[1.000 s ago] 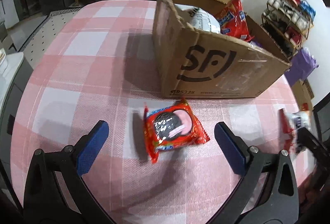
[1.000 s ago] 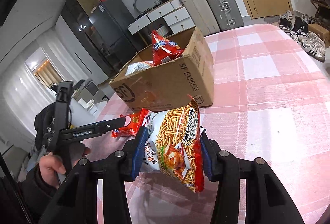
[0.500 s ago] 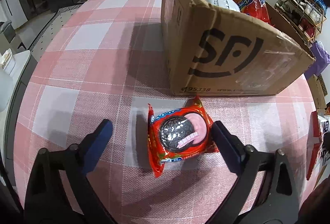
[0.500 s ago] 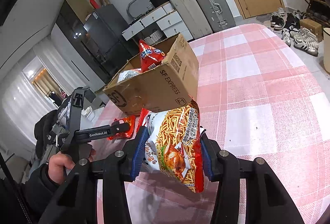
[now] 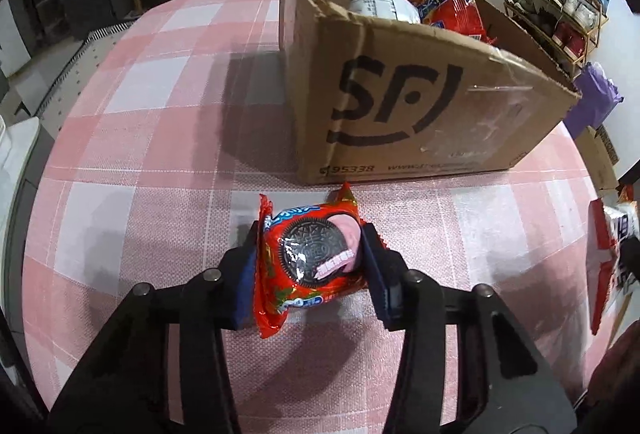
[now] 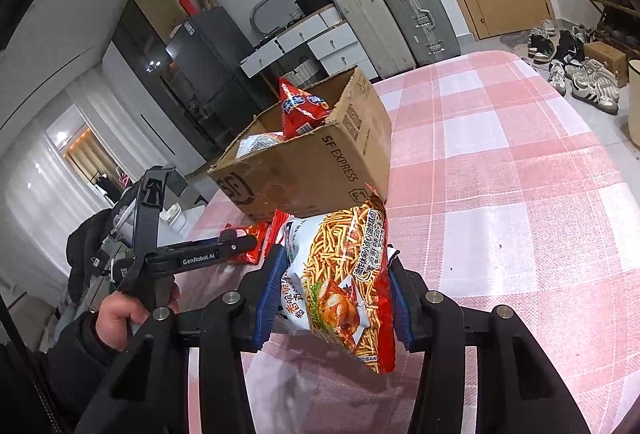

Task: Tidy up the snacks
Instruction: 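Lift both held packets and carry them over the cardboard box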

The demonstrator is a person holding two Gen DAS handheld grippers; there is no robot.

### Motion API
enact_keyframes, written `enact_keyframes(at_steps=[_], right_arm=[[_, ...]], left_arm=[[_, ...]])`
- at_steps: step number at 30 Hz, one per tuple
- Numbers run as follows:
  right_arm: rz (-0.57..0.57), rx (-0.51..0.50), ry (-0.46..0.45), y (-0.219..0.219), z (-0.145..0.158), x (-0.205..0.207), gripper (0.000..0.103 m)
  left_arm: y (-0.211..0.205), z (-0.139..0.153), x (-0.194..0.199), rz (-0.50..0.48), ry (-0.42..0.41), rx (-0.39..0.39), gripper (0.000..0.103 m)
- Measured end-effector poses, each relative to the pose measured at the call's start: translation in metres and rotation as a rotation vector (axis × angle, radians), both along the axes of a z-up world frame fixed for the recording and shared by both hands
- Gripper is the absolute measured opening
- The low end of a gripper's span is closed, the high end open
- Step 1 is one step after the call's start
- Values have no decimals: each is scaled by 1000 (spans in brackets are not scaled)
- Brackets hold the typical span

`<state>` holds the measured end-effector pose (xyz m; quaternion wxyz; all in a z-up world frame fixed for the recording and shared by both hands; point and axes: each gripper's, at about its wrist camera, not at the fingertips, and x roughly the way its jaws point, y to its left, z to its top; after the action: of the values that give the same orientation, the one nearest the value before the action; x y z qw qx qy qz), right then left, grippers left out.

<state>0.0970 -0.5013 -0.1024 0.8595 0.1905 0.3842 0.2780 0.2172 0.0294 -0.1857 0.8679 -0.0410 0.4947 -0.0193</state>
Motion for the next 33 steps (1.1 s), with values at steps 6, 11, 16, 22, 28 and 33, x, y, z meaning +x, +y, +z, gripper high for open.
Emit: enact_keyframes(at_steps=[6,11,16,22,28,33], right_arm=[[-2,-3,-16,0,7,-3,48],[12,-14,-54,9,21,-9,48],[19,-20,-79,14,33,-13,48],[26,-34,-117,20,51,-19,48],[42,-53,-170,31,77,-19,48],[59,-55,-226,40,105,-13,48]], left_arm=[[1,15,-17,-15,-33,-4,43],[0,32,-32,-27,-71,-20,43],[-2,49,-49,-40,-102,-23,43],[-5,73,-72,-57,-145,-37,43],[0,99,-87,-73,-190,-67,43],[-1,131,-97,-91,-256,-74,43]])
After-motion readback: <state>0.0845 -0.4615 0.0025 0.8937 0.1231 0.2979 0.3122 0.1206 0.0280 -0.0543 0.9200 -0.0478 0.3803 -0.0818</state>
